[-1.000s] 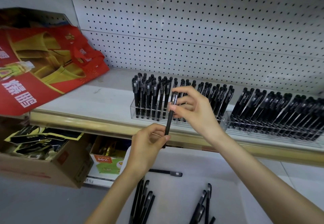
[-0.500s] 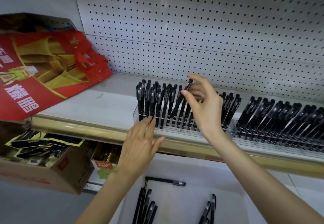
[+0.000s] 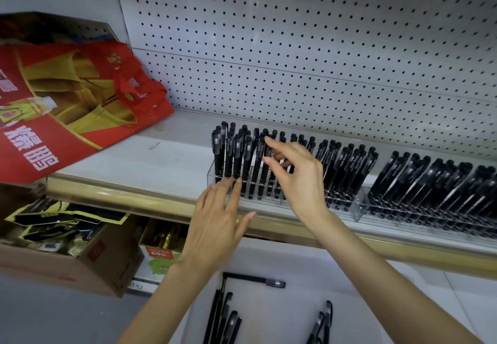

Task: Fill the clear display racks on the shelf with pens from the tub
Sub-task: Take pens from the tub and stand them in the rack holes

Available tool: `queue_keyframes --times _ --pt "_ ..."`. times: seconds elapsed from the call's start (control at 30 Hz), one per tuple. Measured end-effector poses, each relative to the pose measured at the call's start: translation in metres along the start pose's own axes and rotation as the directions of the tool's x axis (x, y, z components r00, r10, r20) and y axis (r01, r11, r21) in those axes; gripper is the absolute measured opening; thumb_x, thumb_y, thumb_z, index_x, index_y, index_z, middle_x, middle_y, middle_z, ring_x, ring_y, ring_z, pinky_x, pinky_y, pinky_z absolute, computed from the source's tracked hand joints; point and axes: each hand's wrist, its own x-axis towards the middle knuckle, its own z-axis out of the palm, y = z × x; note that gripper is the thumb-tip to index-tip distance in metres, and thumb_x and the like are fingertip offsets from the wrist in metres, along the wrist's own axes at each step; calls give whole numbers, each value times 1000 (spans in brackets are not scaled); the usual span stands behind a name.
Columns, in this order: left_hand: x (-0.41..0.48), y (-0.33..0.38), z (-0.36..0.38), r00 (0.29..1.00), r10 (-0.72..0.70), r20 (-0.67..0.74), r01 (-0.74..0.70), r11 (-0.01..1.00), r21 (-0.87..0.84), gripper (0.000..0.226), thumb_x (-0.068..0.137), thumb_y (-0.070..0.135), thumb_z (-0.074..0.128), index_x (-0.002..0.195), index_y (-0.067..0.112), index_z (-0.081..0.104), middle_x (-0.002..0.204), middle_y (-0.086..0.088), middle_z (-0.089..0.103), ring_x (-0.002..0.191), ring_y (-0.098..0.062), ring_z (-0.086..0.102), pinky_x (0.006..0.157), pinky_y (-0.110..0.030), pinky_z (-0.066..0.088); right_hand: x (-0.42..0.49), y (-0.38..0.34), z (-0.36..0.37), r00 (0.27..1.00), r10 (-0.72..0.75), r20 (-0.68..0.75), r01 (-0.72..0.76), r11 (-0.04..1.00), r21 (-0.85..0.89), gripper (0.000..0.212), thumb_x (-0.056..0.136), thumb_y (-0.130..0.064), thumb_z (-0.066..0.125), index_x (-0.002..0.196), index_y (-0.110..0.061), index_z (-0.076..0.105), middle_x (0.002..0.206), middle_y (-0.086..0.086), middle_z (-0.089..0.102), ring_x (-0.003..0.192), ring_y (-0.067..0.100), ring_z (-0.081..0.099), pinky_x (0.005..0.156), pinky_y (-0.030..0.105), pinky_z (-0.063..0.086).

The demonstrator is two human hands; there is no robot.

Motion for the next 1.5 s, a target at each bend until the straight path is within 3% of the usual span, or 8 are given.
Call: queue_keyframes --times 0.17,0.47,0.73,1.0,1.13,1.27,1.33,1.5 --pt "0 -1 0 1000 3 -6 -3 1000 -16 64 97 52 25 134 5 49 130 -12 52 123 -21 39 103 -42 40 3 0 1 999 -18 -47 14 996 -84 37 83 -18 72 120 -21 66 89 -5 50 86 17 51 78 27 44" --pt "-3 -3 -3 1000 -9 19 11 997 -83 64 97 53 27 139 8 41 135 -11 50 125 -24 48 105 -39 37 5 2 4 997 -48 -52 40 988 -147 44 83 -19 72 125 -20 62 88 -8 44 87 17 48 81 34 46" --pt "-24 -1 -11 994 16 108 3 985 -171 69 94 59 20 148 16 26 148 -7 35 136 -20 34 112 -34 24 -7 -2 -22 996 -82 42 90 956 -281 55 88 -27 66 138 -16 48 96 1 51 93 21 51 85 38 48" --pt "-76 38 -11 973 22 228 72 914 -399 69 94 60 28 146 15 31 148 -3 33 136 -19 31 112 -36 30 -114 2 -87 981 96 170 -44 957 -286 45 91 -31 61 134 -18 52 103 0 47 87 16 53 78 35 50" --pt "-128 63 3 922 11 388 210 826 -523 68 89 58 30 143 17 34 141 -1 38 129 -17 39 106 -33 36 -219 7 -114 833 454 316 -367 881 -299 40 86 -34 65 125 -24 57 104 -6 49 79 6 52 76 29 50" --pt "-166 80 30 705 15 709 426 791 -440 62 91 57 41 139 17 39 133 -3 41 118 -19 49 102 -34 40 -296 18 -124 540 721 434 -652 685 -326 32 84 -30 71 113 -23 61 101 3 56 76 8 55 71 15 43" --pt "-172 87 39 625 24 780 468 788 -399 59 92 55 45 135 15 43 130 -4 44 116 -18 49 99 -31 40 -316 23 -127 428 759 491 -690 625 -365 31 83 -33 71 110 -21 61 97 2 58 81 12 56 74 17 41" --pt "-164 107 54 554 -7 833 552 751 -361 51 87 52 58 115 9 58 122 -8 59 111 -21 55 95 -37 48 -326 27 -134 290 728 621 -722 592 -358 31 79 -37 75 96 -14 63 91 -1 65 84 12 62 76 22 48"
